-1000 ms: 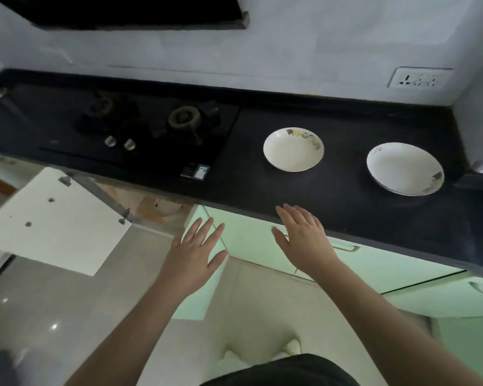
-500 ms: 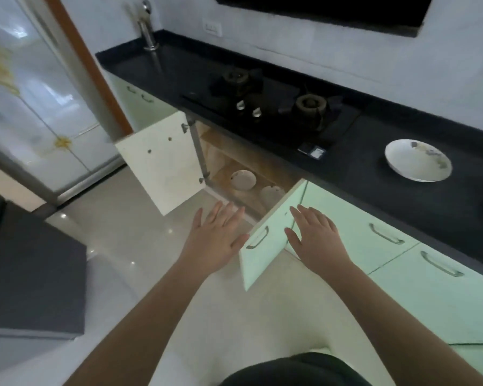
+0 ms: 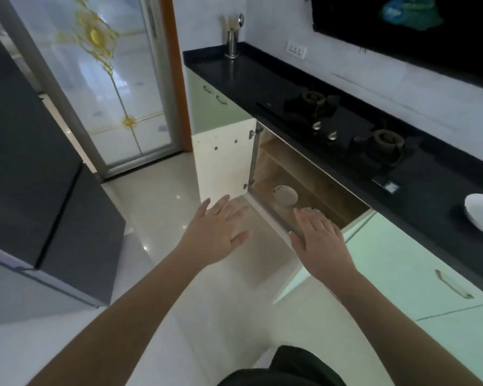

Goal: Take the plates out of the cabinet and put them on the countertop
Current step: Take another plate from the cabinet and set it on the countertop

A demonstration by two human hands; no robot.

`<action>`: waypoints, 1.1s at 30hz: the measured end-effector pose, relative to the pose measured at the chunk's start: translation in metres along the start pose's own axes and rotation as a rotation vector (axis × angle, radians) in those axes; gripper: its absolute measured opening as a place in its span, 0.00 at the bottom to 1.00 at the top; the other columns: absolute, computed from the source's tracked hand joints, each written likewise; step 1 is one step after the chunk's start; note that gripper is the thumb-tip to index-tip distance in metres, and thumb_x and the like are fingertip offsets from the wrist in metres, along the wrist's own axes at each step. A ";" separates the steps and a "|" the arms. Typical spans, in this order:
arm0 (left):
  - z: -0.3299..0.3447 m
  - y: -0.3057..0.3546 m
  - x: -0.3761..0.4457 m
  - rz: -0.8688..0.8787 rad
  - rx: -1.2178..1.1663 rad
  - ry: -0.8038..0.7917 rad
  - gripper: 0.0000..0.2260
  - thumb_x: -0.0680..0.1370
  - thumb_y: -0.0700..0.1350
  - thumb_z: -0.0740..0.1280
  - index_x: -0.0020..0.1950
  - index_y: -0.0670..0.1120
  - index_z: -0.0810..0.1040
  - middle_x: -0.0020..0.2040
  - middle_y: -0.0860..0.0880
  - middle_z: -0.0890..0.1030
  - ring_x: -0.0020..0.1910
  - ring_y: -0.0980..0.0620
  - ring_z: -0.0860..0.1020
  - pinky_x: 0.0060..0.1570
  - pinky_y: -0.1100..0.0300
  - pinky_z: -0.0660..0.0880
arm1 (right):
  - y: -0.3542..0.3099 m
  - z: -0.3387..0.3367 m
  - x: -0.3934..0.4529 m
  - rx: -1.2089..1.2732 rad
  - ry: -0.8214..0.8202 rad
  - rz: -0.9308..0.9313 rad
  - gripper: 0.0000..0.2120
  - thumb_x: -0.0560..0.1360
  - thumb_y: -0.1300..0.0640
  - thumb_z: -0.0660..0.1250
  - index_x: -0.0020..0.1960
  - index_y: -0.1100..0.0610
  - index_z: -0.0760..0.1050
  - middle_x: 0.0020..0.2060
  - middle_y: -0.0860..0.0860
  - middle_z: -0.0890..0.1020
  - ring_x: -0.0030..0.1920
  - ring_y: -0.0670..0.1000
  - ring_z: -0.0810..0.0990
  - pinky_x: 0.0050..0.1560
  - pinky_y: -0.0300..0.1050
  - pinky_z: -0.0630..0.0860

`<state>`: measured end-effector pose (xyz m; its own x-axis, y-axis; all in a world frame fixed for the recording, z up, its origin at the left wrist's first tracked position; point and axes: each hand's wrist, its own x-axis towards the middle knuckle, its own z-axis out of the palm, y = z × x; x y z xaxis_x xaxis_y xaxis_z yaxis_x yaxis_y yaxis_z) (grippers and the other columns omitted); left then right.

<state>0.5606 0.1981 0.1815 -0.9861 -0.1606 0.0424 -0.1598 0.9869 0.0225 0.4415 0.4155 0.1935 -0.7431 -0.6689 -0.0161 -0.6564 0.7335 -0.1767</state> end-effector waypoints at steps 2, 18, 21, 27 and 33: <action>-0.004 -0.022 0.014 -0.027 0.009 0.014 0.30 0.81 0.64 0.45 0.81 0.54 0.51 0.81 0.52 0.55 0.80 0.50 0.50 0.75 0.45 0.48 | -0.004 0.002 0.014 -0.021 -0.003 -0.008 0.30 0.79 0.38 0.43 0.76 0.50 0.58 0.73 0.50 0.68 0.75 0.53 0.62 0.73 0.54 0.58; 0.000 -0.129 0.199 -0.027 -0.031 -0.031 0.30 0.80 0.64 0.40 0.80 0.53 0.49 0.81 0.50 0.57 0.80 0.49 0.51 0.76 0.45 0.50 | -0.004 0.016 0.230 0.094 0.050 0.115 0.34 0.76 0.36 0.37 0.75 0.48 0.59 0.73 0.50 0.69 0.72 0.54 0.67 0.71 0.55 0.59; 0.004 -0.143 0.230 0.001 -0.043 -0.027 0.29 0.81 0.63 0.42 0.80 0.53 0.51 0.80 0.50 0.58 0.79 0.48 0.53 0.75 0.45 0.51 | -0.002 0.018 0.257 0.125 0.038 0.141 0.33 0.77 0.37 0.38 0.76 0.50 0.59 0.73 0.50 0.67 0.73 0.54 0.65 0.72 0.54 0.57; 0.032 -0.164 0.294 0.092 -0.084 -0.103 0.28 0.82 0.62 0.45 0.80 0.53 0.51 0.81 0.51 0.57 0.80 0.49 0.51 0.76 0.47 0.49 | 0.002 0.031 0.291 0.154 -0.006 0.232 0.27 0.80 0.42 0.48 0.77 0.51 0.57 0.74 0.51 0.67 0.75 0.54 0.61 0.75 0.56 0.57; 0.064 -0.197 0.370 0.254 -0.159 -0.131 0.31 0.80 0.63 0.41 0.80 0.51 0.55 0.81 0.49 0.57 0.80 0.48 0.51 0.76 0.46 0.49 | -0.002 0.054 0.352 0.142 0.018 0.374 0.26 0.81 0.42 0.52 0.76 0.50 0.57 0.75 0.50 0.64 0.77 0.52 0.58 0.75 0.52 0.50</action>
<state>0.2239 -0.0548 0.1284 -0.9927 0.1036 -0.0624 0.0906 0.9788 0.1839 0.1885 0.1724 0.1348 -0.9304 -0.3561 -0.0876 -0.3169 0.9009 -0.2965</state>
